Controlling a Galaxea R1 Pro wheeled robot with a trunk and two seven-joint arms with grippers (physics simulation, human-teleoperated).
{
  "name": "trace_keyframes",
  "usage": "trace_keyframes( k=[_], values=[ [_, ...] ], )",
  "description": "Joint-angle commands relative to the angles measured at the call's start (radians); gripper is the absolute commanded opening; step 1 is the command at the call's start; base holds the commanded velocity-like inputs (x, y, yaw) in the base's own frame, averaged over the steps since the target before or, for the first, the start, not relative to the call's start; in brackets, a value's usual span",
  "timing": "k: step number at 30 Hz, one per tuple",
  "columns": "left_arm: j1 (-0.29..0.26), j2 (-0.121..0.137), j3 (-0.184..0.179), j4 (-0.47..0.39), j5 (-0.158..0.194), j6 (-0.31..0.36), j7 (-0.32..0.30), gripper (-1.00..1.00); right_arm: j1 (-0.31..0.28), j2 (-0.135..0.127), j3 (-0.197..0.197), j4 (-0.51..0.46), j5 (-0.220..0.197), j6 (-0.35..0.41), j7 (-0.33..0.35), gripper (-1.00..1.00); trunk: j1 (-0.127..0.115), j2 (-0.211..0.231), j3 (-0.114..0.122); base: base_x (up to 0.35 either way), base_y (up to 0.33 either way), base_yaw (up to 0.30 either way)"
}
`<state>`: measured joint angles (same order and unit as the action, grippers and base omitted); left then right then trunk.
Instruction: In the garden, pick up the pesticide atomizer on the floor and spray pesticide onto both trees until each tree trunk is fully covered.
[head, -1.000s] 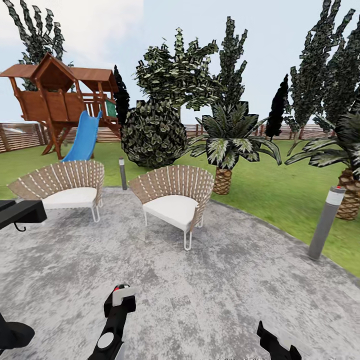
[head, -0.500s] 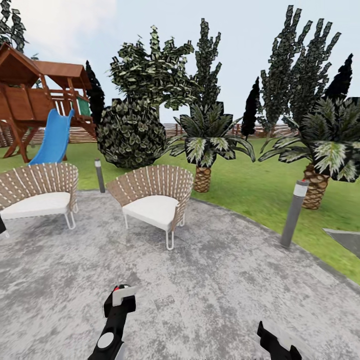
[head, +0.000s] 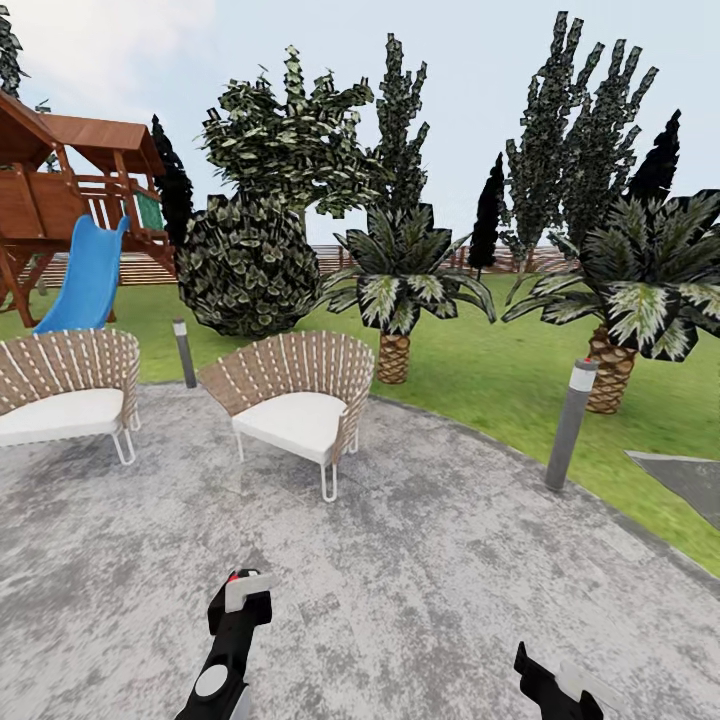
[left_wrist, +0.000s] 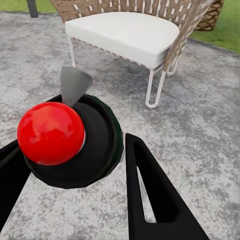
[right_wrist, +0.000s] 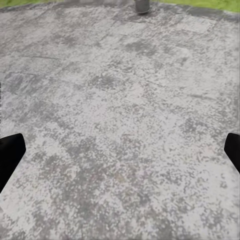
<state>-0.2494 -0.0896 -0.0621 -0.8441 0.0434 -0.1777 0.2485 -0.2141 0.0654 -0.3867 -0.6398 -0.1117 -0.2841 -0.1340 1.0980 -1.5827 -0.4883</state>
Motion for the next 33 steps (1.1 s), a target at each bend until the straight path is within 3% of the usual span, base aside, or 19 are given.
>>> trace_keyframes(
  k=[1, 17, 33],
  values=[
    [-0.001, 0.001, -0.004, 0.000, 0.004, -0.003, 0.006, -1.00, -0.001, 0.001, -0.001, 0.000, -0.009, -0.004, 0.003, 1.00, -0.004, 0.007, 0.002, 0.000, 0.000, -0.009],
    [-0.001, 0.001, -0.004, 0.000, 0.004, -0.003, 0.006, -1.00, -0.001, 0.001, -0.001, -0.001, -0.009, -0.004, 0.002, 1.00, -0.065, 0.119, 0.052, 0.000, 0.000, -0.015],
    [-0.001, 0.001, -0.004, 0.000, 0.004, -0.003, 0.006, -1.00, -0.001, 0.001, -0.001, 0.000, -0.009, -0.004, 0.004, 1.00, -0.127, 0.231, 0.101, 0.000, 0.000, -0.250]
  ],
)
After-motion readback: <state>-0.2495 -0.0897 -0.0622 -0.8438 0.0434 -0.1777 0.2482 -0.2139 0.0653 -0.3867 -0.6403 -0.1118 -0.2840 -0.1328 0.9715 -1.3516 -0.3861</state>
